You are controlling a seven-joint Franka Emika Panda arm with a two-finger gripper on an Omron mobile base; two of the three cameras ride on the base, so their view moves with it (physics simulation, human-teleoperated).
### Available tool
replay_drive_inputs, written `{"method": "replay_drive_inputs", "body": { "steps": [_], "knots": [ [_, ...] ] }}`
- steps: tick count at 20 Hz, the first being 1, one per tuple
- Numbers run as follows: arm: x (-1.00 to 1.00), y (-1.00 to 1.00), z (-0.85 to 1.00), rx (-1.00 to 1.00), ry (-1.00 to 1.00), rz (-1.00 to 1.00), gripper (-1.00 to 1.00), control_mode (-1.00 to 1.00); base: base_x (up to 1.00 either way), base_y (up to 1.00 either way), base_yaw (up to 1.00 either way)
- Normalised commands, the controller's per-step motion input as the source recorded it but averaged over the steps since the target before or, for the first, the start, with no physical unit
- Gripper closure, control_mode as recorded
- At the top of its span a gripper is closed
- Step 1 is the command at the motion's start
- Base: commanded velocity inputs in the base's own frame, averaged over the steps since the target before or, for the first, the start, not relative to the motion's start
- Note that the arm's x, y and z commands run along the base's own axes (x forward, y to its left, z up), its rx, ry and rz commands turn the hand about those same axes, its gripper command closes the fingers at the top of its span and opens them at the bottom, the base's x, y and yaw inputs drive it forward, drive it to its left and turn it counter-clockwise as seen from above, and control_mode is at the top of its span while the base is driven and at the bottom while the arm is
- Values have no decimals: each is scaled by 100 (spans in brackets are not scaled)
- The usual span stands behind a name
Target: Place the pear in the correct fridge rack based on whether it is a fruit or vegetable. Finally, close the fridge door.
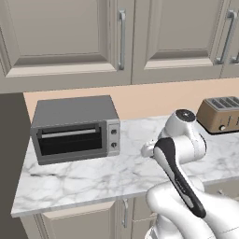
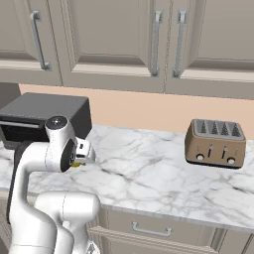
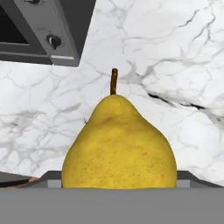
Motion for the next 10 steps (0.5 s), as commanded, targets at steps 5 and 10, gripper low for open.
{"method": "replay_drive_inputs", "body": {
  "steps": [5,10],
  "knots": [
    [-15,-48,53,1,-15,-1,100,-100,0,0,0],
    [-4,-3,9,0,-3,0,100,100,0,0,0]
  ]
}}
